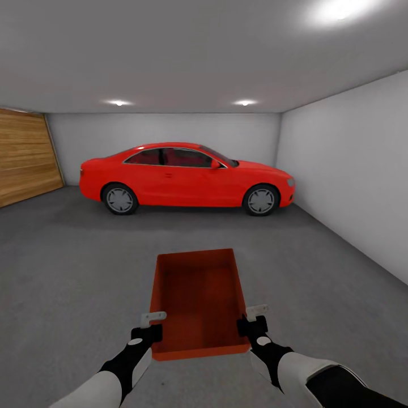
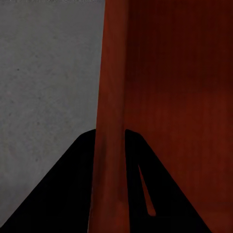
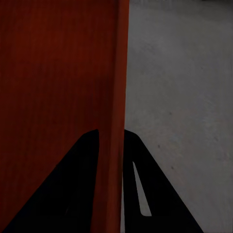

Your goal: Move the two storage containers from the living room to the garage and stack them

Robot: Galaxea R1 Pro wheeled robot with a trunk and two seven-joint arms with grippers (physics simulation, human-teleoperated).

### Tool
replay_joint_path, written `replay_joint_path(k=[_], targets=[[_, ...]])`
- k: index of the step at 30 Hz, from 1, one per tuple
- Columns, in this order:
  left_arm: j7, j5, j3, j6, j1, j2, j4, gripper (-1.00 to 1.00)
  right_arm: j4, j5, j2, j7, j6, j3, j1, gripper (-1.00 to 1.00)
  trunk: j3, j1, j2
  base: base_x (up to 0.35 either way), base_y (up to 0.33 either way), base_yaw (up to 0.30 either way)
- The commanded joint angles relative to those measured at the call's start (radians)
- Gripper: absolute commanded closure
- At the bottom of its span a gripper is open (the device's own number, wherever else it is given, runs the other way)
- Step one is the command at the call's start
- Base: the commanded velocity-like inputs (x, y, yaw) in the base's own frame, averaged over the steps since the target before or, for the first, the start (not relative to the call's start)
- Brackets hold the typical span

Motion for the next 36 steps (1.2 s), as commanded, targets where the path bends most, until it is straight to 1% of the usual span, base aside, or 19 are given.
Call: replay_joint_path(k=[1,36], targets=[[0.006,-0.003,0.011,-0.004,0.000,0.052,0.004,1.00,-0.045,-0.024,0.001,-0.058,-0.054,-0.057,-0.003,1.00,-0.002,0.001,-0.002,0.320,0.000,0.000],[0.006,-0.004,0.012,-0.004,0.000,0.052,0.004,1.00,-0.045,-0.025,0.001,-0.058,-0.054,-0.057,-0.003,1.00,-0.002,0.001,-0.002,0.320,0.000,0.000]])
